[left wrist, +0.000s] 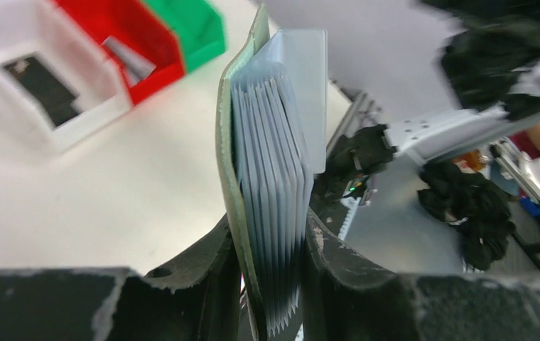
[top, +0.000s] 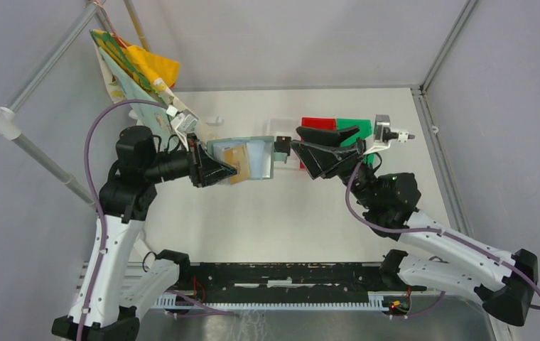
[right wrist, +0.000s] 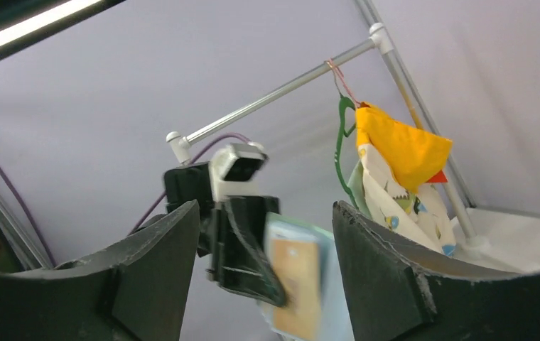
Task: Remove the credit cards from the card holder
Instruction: Remove the credit card from the card holder.
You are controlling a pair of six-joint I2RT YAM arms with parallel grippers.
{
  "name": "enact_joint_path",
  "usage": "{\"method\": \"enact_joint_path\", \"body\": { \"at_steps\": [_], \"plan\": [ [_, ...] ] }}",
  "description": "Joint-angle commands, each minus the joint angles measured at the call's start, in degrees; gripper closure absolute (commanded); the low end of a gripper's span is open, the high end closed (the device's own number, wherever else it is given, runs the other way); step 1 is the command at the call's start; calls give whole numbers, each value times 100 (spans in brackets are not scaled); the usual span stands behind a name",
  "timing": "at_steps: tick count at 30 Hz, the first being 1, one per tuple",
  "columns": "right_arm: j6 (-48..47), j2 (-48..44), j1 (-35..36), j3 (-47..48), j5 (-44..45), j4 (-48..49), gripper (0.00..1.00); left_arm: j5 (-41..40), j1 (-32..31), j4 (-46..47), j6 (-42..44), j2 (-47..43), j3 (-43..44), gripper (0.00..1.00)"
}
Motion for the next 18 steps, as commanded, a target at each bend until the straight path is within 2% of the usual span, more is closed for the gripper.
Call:
{"method": "enact_joint_path", "body": {
  "at_steps": [1, 3, 9, 12, 18],
  "plan": [
    [-704, 541, 5, 1110, -946, -1691, 25, -1144, 2, -1058, 1200, 464, 245, 98],
    [-492, 1022, 34, 1399, -1545, -1777, 26, -1230, 8, -1213, 1289, 590, 197, 98],
    [-150, 1830, 103, 1705, -2640, -1609, 25, -443, 4, -1373, 1586, 463, 320, 98],
    [-103, 1784, 68, 1572, -2979, -1608, 25, -57, 8, -1572, 1769, 449, 491, 98],
    [442, 1497, -154, 776, -3366, -789, 27, 577, 9, -1702, 1806, 529, 646, 98]
  ]
}}
